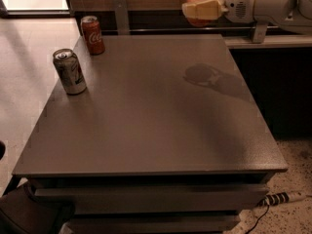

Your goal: Move apple near coke can

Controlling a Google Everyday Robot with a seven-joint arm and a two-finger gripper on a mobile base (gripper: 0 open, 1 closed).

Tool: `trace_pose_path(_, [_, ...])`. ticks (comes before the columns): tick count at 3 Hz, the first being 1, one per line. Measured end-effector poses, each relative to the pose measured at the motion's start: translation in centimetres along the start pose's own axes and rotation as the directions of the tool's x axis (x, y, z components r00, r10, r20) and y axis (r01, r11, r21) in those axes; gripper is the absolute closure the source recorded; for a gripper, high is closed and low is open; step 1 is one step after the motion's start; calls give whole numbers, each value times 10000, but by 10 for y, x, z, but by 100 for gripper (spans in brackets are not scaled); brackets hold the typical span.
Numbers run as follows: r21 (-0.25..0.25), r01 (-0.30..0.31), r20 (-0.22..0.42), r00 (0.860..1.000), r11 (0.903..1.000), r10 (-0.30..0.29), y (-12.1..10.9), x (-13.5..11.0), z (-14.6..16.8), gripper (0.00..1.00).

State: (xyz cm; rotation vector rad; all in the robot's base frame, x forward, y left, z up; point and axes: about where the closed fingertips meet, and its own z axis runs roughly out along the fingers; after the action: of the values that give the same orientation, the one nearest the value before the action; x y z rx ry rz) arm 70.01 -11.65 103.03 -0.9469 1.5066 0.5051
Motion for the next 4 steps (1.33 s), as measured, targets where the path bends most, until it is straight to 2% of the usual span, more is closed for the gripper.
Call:
trace_pose_path(1, [98,-132,-80,9999,9999,133,-8,-18,63,100])
trace_pose_path(2, [-247,-443,-313,9986,9987,435,2,-11,133,100])
trace_pose_path(3, [-334,-783,-726,9945,9964,757,12,11,184,100])
trace_pose_path(4, [-85,-1238,-972,9877,9923,1224,5,40,209,100])
